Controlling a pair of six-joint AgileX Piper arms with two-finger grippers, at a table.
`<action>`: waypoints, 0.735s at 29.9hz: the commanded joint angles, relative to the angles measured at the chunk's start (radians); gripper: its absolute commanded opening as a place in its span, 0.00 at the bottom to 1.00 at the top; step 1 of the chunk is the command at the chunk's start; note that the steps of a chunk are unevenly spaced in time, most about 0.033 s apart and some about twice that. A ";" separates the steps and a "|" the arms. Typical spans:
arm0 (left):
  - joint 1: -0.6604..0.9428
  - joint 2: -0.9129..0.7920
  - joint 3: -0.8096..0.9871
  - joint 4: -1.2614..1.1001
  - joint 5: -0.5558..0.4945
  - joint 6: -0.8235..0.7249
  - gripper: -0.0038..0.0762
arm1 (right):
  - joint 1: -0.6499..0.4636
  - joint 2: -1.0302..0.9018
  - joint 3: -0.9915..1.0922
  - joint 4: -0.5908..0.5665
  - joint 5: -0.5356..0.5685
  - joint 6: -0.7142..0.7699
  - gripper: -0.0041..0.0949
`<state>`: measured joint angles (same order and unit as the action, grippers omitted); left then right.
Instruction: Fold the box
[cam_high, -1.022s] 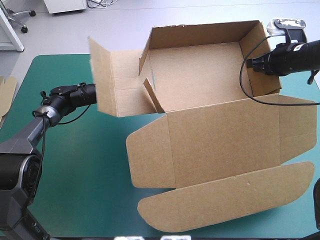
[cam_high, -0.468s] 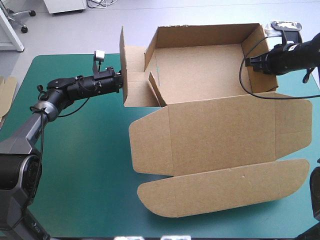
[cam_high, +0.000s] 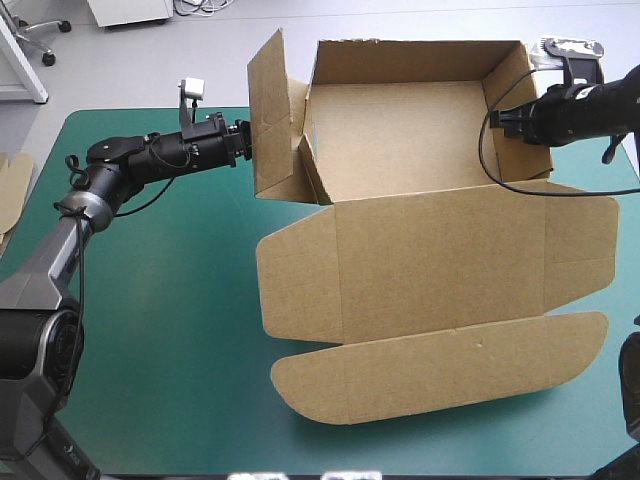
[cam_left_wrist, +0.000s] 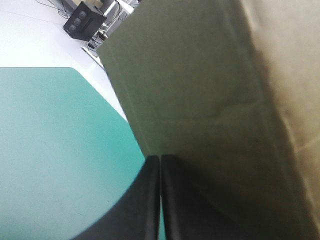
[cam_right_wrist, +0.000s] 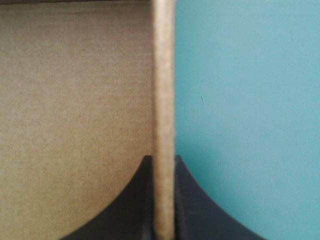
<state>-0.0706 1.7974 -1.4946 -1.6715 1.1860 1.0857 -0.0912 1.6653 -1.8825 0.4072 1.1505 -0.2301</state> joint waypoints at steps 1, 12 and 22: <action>-0.029 -0.047 -0.033 -0.126 0.047 0.003 0.05 | -0.001 -0.042 -0.028 0.046 -0.061 0.007 0.01; -0.048 -0.047 -0.257 0.185 -0.077 -0.100 0.46 | -0.001 -0.042 -0.028 0.048 -0.056 0.007 0.01; -0.050 -0.047 -0.282 0.192 -0.072 -0.162 0.52 | -0.001 -0.042 -0.028 0.048 -0.056 0.018 0.01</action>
<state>-0.1146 1.8015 -1.7436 -1.4069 1.1053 0.9437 -0.0912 1.6653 -1.8825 0.4051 1.1416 -0.2269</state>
